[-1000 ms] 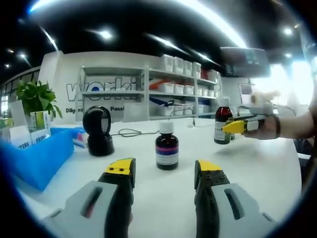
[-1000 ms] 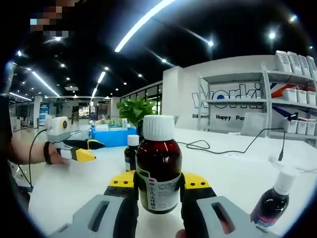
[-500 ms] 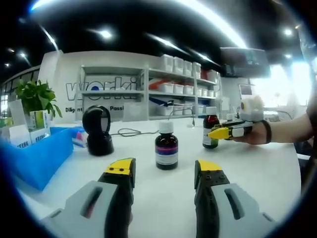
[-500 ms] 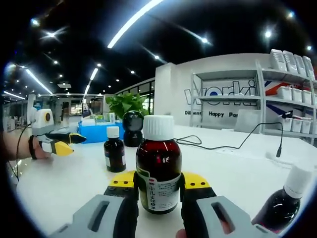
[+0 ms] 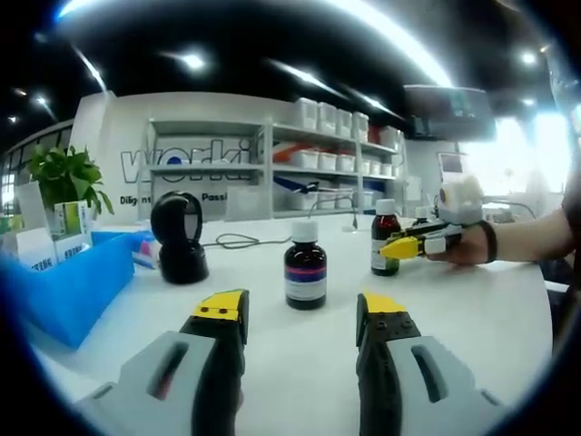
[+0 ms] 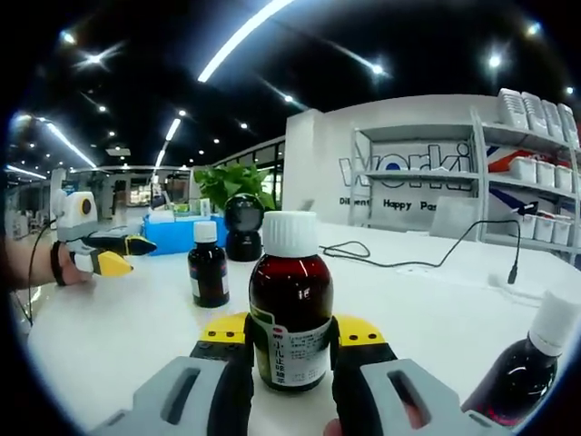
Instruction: Rotate the medicine bottle to make it face forward pick up the medicine bottle inspect the drug traceability code place the medicine on the table
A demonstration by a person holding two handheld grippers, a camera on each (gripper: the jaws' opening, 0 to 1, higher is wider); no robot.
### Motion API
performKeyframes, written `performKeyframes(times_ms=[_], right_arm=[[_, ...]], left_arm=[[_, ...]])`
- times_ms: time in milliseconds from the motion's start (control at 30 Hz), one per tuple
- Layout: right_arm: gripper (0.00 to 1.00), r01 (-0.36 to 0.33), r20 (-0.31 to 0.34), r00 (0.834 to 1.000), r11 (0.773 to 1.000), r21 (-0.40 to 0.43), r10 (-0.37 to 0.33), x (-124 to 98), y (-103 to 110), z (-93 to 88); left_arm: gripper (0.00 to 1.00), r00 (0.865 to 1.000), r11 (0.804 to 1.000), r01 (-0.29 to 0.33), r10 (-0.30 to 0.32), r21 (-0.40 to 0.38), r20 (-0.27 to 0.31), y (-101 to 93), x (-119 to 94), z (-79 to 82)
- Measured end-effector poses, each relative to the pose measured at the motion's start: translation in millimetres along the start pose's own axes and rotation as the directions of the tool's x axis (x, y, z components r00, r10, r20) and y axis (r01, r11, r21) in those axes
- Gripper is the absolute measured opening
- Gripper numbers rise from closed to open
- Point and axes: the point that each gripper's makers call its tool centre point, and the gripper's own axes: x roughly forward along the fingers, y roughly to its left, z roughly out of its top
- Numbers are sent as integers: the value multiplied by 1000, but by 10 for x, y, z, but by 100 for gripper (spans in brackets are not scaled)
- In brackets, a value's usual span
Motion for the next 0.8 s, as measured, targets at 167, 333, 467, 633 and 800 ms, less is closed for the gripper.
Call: performKeyframes(times_ms=[167,333,467,633,800], right_arm=[[29,-4,-3,1000,1000,1,4,-4,6,-6],[29,-4,-6,1000,1000,6,4,6,-1,-8],[37,-27,9,1000,998,48,27,-6,17,32],[43,-32,38,999,998,59,30,-149,40,109],[43,-40,65,997,998,49,37,-294,61,229]], left_arm=[[38,1000,1000,-1,1,-1,1,1,-1,1],[38,1000,1000,-6,6,-8,2,16,-1,0],[38,1000,1000,-6,6,1,-4,9,1,-11],[38,1000,1000,-10,10,2,-5,17,1,-12],[38,1000,1000,-4,4,11,-14,1,10,-29]])
